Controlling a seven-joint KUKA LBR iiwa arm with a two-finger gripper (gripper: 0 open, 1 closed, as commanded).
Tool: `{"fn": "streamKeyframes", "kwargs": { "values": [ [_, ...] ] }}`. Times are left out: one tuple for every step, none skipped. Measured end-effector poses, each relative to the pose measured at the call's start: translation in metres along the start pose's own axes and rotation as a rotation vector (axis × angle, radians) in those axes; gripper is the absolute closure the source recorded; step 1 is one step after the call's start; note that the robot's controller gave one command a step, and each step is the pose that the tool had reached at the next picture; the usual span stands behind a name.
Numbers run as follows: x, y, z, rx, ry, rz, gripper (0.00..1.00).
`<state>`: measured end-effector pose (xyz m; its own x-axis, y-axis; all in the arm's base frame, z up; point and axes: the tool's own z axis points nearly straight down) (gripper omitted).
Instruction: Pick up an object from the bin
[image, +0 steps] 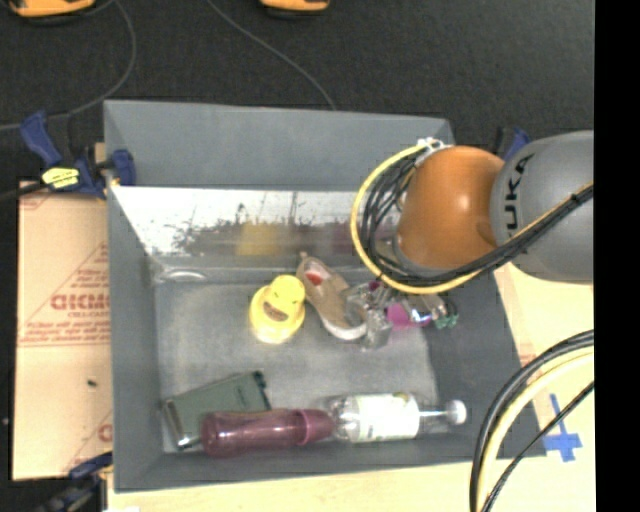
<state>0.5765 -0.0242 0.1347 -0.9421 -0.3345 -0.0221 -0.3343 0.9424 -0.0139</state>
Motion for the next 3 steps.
{"fn": "streamKeyframes", "kwargs": {
  "values": [
    [-0.006,0.0,-0.007,-0.001,0.001,-0.023,1.0],
    [-0.003,0.003,-0.029,0.004,-0.009,-0.028,1.0],
    [-0.005,0.005,-0.08,0.003,-0.006,-0.028,1.0]
  ]
}}
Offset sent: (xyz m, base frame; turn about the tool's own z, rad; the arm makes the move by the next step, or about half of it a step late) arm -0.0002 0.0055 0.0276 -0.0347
